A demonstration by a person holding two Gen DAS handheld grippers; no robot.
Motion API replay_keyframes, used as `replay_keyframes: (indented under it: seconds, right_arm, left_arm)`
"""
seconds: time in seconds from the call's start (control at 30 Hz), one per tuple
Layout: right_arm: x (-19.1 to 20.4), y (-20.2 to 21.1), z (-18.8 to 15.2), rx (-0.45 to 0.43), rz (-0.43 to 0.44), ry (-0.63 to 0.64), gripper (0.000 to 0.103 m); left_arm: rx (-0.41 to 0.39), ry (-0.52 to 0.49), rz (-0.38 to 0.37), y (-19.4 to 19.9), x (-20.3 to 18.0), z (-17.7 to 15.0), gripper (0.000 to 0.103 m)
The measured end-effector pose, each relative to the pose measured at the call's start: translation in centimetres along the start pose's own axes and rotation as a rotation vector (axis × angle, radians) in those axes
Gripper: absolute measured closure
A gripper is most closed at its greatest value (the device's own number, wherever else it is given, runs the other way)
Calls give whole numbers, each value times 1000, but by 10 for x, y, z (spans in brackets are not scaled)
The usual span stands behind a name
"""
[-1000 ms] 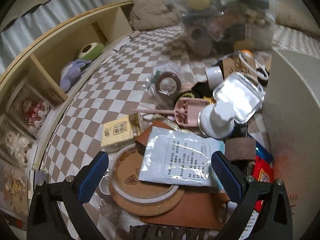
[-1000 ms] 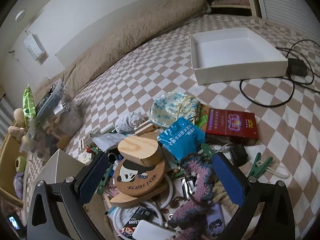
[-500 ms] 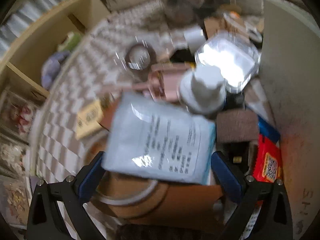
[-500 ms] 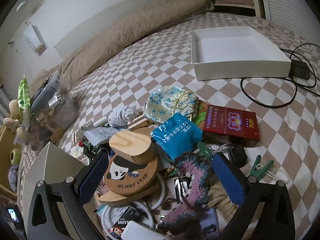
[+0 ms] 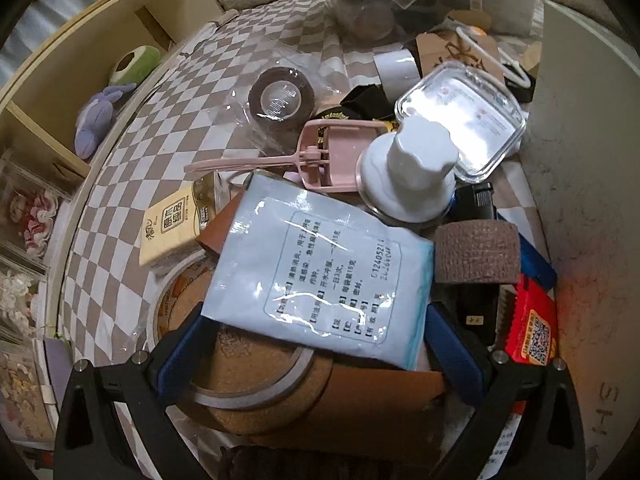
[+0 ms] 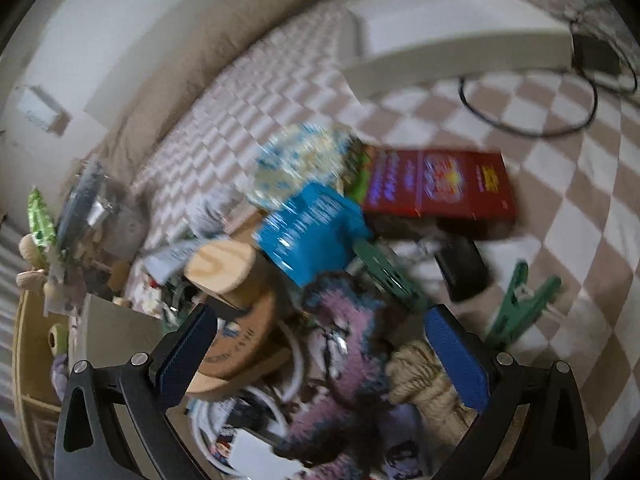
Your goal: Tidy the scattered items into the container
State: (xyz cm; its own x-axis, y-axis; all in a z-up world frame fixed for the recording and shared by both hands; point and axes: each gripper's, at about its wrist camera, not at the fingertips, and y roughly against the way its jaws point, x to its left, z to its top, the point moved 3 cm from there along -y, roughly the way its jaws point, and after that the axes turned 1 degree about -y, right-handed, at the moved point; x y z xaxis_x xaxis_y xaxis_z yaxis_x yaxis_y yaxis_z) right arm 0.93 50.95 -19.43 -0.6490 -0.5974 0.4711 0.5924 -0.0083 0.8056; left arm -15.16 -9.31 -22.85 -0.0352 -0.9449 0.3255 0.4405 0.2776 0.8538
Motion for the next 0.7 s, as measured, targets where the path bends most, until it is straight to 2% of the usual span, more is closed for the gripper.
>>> replay_keyframes:
  seconds: [0.13, 0.23, 0.3, 0.33, 0.4, 0.47, 0.53, 0.6, 0.63, 0.7]
  right_arm:
    - [0, 1, -1, 8, -24, 17, 0]
    - [5, 1, -4, 9, -65, 63, 10]
    - [8, -1, -7, 10, -104, 108, 19]
    - [10, -2, -8, 12, -113, 126, 19]
    - [12, -3, -10, 18, -124, 156, 20]
    - [15, -6, -10, 24, -143, 190, 23]
    - [16, -11, -10, 18, -190, 242, 32]
    - [13, -18, -8, 23, -273, 289, 46]
    - [11, -21, -7, 32, -286, 293, 49]
    - [7, -23, -7, 41, -273, 287, 54]
  left_arm:
    - [-19, 43, -40, 5, 8, 0, 0]
    - [-27, 60, -53, 6, 11, 0, 2]
    - [-29, 59, -51, 6, 12, 1, 8]
    - [-30, 56, -52, 7, 11, 1, 10]
    - [-33, 56, -59, 8, 11, 1, 22]
    - [-35, 61, -66, 10, 11, 0, 28]
    - [-34, 61, -62, 9, 11, 0, 32]
    - [-35, 65, -74, 10, 10, 0, 38]
    - [-36, 71, -81, 11, 10, 0, 39]
    - [-37, 87, -103, 11, 11, -1, 47]
